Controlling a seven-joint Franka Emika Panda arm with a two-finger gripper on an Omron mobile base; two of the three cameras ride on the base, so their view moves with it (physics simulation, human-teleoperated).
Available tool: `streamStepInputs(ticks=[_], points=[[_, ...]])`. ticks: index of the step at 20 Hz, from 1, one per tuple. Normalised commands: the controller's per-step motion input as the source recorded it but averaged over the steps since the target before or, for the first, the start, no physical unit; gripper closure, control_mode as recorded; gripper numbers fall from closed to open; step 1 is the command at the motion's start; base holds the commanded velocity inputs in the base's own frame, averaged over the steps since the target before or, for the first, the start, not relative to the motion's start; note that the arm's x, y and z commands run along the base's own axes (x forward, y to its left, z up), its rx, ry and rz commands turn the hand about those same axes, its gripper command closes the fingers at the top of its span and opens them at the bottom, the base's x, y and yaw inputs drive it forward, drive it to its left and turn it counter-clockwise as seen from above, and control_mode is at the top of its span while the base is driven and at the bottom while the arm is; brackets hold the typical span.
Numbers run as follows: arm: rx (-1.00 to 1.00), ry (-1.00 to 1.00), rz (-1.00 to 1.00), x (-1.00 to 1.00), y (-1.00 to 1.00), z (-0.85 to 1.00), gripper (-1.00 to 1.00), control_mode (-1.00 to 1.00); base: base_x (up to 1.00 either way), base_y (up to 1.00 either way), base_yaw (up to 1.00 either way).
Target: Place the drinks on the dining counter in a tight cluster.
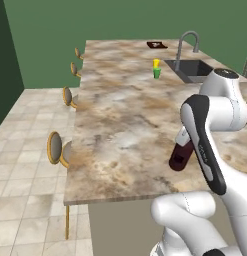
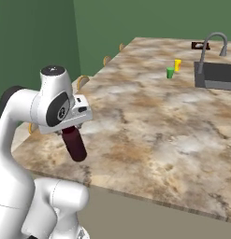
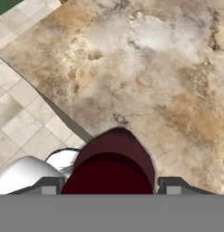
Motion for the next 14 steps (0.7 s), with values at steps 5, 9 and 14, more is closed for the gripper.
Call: streamStepInputs(ticks=[5, 9, 14], points=[[0.0, 0.0, 0.0, 0.0, 0.0, 0.0, 1.0, 1.0, 0.0, 0.0, 0.0], [0.0, 0.01, 0.0, 0.34, 0.16, 0.0, 1.0, -1.0, 0.03, 0.0, 0.0], [-0.03, 0.11, -0.14, 0.99, 0.59, 0.0, 1.0, -1.0, 0.0, 0.0, 0.0]])
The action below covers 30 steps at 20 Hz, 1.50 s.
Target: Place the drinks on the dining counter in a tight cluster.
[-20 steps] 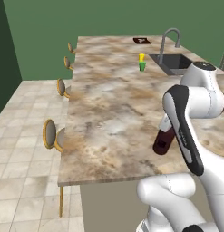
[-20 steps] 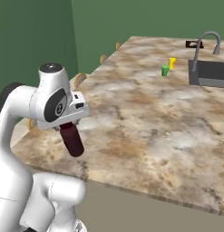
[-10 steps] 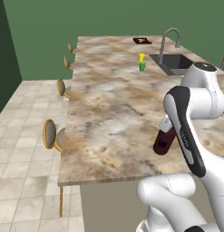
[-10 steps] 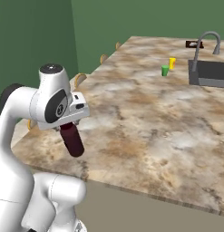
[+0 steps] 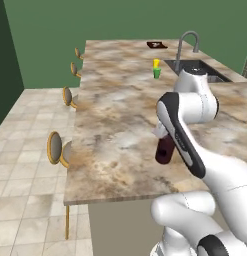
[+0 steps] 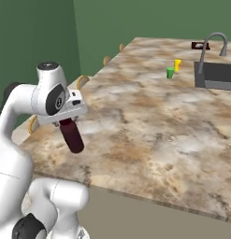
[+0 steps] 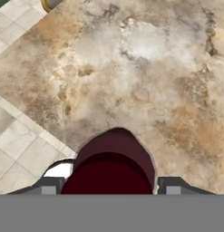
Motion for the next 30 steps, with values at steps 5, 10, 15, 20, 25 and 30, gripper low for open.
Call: streamStepInputs(ticks=[5, 10, 15, 20, 25, 30], points=[[0.0, 0.03, 0.0, 0.72, 0.0, -0.06, 1.0, -1.0, 0.0, 0.0, 0.0], [0.03, 0.02, -0.11, 0.69, 0.0, -0.17, 1.0, -1.0, 0.0, 0.0, 0.0], [0.18, 0.0, -0.18, 0.28, 0.0, -0.69, 1.0, -1.0, 0.0, 0.0, 0.0], [0.0, 0.0, -0.06, 0.08, 0.0, -0.2, 1.0, -1.0, 0.0, 0.0, 0.0], [-0.12, 0.0, 0.0, 0.09, 0.0, -0.12, 1.0, -1.0, 0.0, 0.0, 0.0], [-0.01, 0.0, 0.0, 0.11, 0.0, -0.44, 1.0, -1.0, 0.0, 0.0, 0.0]])
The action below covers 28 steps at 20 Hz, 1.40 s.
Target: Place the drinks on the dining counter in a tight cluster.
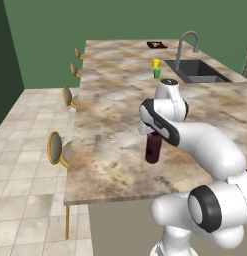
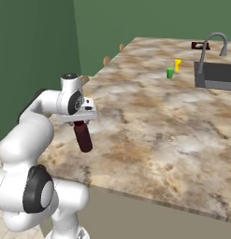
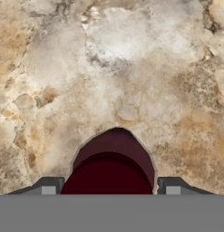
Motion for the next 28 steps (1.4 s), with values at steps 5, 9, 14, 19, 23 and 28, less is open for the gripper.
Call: streamStepInputs(ticks=[5, 9, 14, 19, 23, 28], points=[[0.02, 0.0, 0.0, 0.12, 0.0, -0.51, 1.0, -1.0, 0.0, 0.0, 0.0], [0.01, 0.0, 0.0, 0.0, 0.0, -0.41, 1.0, -1.0, 0.0, 0.0, 0.0], [0.0, 0.0, 0.0, 0.01, 0.0, -0.24, 1.0, -1.0, 0.0, 0.0, 0.0], [0.0, 0.0, 0.0, 0.0, 0.0, -0.03, 1.0, -1.0, 0.0, 0.0, 0.0], [0.0, 0.0, 0.0, 0.0, 0.0, 0.0, -1.0, -1.0, 0.0, 0.0, 0.0], [0.0, 0.0, 0.0, 0.0, 0.0, 0.0, -1.0, -1.0, 0.0, 0.0, 0.0]])
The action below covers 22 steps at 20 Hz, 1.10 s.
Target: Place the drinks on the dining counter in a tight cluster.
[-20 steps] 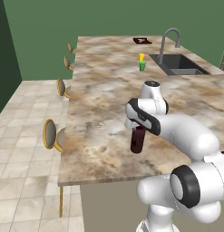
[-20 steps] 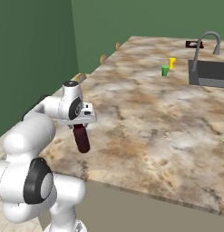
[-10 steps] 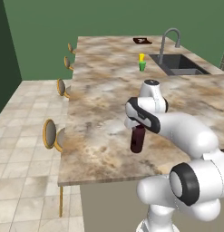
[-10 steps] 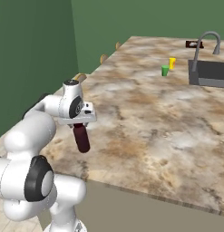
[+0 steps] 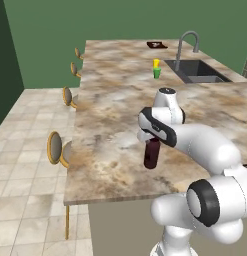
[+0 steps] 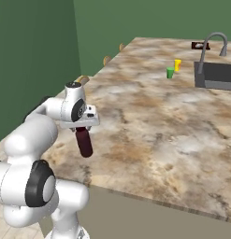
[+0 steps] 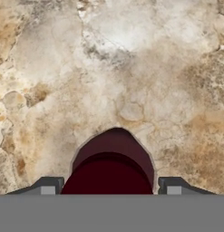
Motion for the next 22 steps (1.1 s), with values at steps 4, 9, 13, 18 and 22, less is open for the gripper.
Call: streamStepInputs(ticks=[4, 9, 13, 18, 22], points=[[0.0, 0.0, 0.0, 0.0, -0.11, 0.0, -1.0, -1.0, 0.0, 0.0, 0.0], [0.0, 0.0, -0.04, 0.0, -0.1, 0.07, -1.0, -1.0, 0.0, 0.0, 0.0], [0.0, 0.0, -0.08, -0.03, -0.03, 0.29, -1.0, -1.0, 0.0, 0.0, 0.0], [0.0, -0.02, -0.08, -0.45, 0.0, 0.32, -1.0, -1.0, 0.0, 0.0, 0.0], [0.0, -0.08, -0.13, -0.99, -0.02, 0.27, -1.0, -1.0, 0.0, 0.0, 0.0]])
